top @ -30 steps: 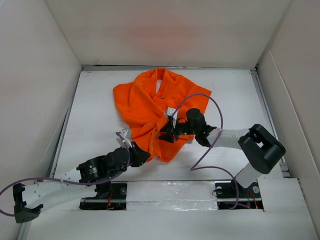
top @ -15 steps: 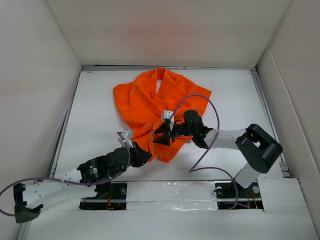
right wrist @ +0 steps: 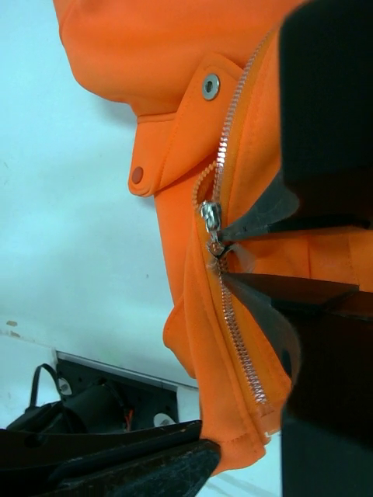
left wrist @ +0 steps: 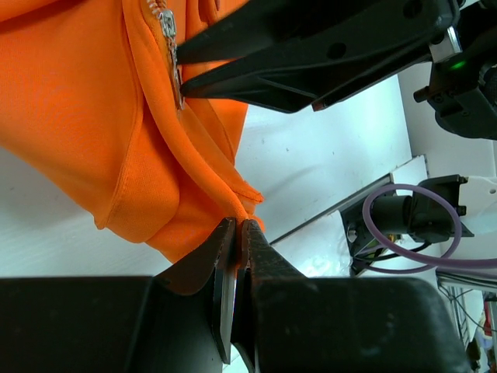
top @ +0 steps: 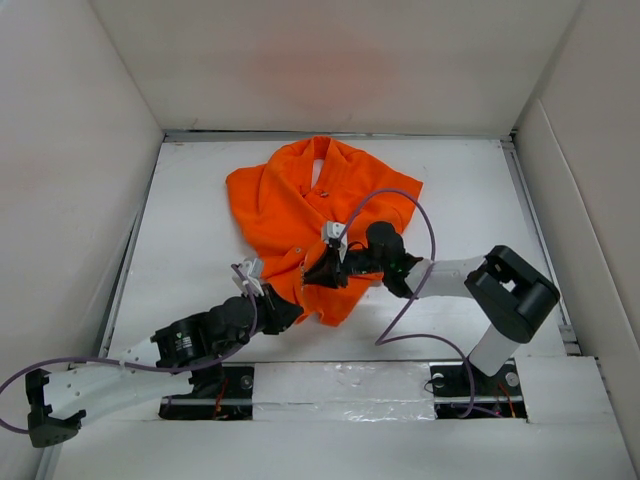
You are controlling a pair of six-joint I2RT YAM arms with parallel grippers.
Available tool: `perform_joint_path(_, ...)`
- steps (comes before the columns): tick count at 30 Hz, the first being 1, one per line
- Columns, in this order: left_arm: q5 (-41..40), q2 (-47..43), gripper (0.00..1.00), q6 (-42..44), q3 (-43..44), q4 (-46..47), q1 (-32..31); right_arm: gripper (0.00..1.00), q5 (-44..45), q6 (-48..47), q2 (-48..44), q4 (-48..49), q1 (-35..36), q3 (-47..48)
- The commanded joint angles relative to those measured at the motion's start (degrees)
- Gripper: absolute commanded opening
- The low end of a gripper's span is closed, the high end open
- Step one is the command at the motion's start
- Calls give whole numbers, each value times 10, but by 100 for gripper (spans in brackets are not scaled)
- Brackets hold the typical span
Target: Zip up the jacket
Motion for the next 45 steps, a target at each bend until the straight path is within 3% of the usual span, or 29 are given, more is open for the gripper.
perform_joint_path(1,-3,-6,0,3,0,8,-1,23,-13,6,-18,40,8,-12)
perform_joint_path(8,-4,-9,0,2,0,4,-1,9,1,12,-18,47,8,-32)
perform_joint_path(9,-4,-9,0,2,0,3,-1,12,-2,15,-13,48,8,-32)
perform_joint_path(10,-3,-8,0,2,0,3,-1,19,-4,17,-11,51,8,-32)
perform_joint_path(11,-3,-8,0,2,0,3,-1,40,-5,20,-10,53,8,-32)
perform_joint_path(12,-2,-8,0,2,-1,3,-1,50,0,20,-11,59,8,-36)
perform_joint_path(15,9,-6,0,3,-8,13,-1,64,4,39,-13,72,8,-45)
perform_joint_path(20,24,9,0,9,-15,29,-1,64,15,79,4,120,8,-57)
perform_joint_path(25,34,10,0,11,-21,42,-1,59,29,112,28,170,13,-54)
perform_joint_path(27,37,7,0,7,-24,42,-1,50,37,106,29,161,13,-48)
perform_joint_path(32,35,-4,0,13,-20,42,-1,47,79,71,26,105,13,-43)
perform_joint_path(38,39,-4,0,10,-24,39,-1,65,112,78,44,129,19,-58)
perform_joint_path(42,38,-6,0,7,-29,38,-1,59,95,87,66,142,19,-51)
perform_joint_path(45,38,-3,0,7,-30,39,-1,41,64,128,88,200,19,-56)
